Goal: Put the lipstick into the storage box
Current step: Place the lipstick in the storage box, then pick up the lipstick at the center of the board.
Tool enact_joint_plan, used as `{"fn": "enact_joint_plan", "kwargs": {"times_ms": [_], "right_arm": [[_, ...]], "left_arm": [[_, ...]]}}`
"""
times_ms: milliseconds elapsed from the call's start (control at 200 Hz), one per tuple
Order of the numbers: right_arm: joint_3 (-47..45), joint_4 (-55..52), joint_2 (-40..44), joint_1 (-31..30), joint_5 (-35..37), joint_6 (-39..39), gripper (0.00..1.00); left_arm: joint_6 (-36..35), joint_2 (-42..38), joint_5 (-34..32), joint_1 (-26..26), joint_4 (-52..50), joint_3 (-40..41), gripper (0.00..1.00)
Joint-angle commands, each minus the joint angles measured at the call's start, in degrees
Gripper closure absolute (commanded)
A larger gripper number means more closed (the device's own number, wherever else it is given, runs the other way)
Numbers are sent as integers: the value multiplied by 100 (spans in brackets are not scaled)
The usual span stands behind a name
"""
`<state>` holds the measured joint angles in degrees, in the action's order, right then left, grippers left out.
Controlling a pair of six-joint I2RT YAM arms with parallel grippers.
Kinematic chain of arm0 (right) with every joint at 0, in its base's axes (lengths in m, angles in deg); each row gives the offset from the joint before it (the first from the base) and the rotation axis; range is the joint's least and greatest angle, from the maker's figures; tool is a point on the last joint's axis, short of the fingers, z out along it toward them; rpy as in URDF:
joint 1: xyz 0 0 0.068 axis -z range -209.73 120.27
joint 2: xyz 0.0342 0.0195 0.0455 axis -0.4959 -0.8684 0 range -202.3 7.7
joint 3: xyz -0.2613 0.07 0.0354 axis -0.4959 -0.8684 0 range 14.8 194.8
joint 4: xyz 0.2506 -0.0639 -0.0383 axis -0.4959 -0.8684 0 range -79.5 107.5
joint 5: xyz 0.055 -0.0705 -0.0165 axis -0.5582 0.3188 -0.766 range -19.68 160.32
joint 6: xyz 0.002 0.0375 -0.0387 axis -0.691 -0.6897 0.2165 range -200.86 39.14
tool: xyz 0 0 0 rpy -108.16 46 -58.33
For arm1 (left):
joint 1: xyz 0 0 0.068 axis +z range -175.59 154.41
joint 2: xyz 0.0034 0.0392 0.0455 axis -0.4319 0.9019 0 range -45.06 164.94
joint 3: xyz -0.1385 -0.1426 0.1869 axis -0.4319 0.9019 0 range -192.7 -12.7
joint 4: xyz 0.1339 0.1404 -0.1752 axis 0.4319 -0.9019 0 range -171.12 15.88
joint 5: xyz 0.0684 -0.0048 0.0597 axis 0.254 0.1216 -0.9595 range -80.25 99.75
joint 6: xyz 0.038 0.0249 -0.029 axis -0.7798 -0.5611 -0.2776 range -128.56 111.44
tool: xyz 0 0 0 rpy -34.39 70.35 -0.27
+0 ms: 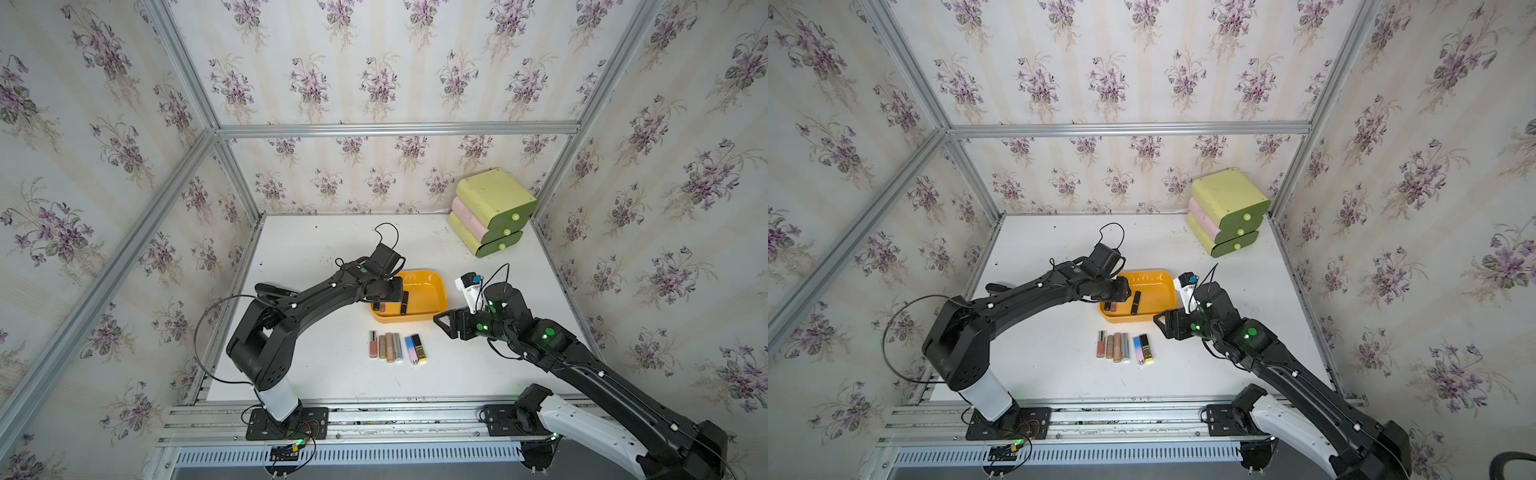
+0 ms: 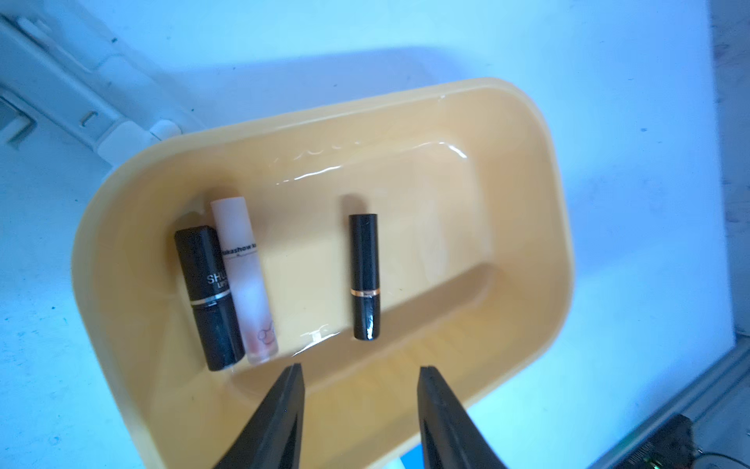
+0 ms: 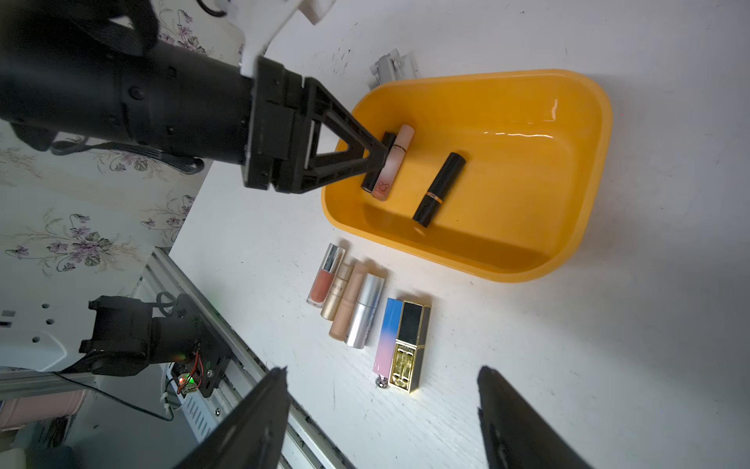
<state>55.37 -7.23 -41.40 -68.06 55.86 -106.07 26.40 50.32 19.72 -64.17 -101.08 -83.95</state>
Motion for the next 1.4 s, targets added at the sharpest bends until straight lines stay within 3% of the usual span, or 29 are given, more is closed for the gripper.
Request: {"fn": "enact_joint_plan", "kwargs": {"times_ms": [0,225,410,804,964,1079,1399], "right_arm": [[-39,-5,123,-9,-245,-356,24],[157,-295,308,-8,-350,-552,24],[157,-363,318,-8,-396,-570,24],[-353,262,-43,-8,-738,-364,24],[-607,619,-495,-8,-937,-275,25],[-543,590,-820,-8,-966,-120,25],[-765,741,-1181,-10,-1018,-320,26]], "left_arm": [[-262,-543,282,-98,228,176,50],[-550,-1940,631,-124,348,702,40],[-725,-2631,872,-122,376,1013,36],[-914,-3469,1685,-123,958,2065,24],[-807,-3609,1832,-116,1243,2441,14],[-865,-3622,1800,-116,1240,2470,1],[-425,-4084,1315,-118,1339,3130,0]]}}
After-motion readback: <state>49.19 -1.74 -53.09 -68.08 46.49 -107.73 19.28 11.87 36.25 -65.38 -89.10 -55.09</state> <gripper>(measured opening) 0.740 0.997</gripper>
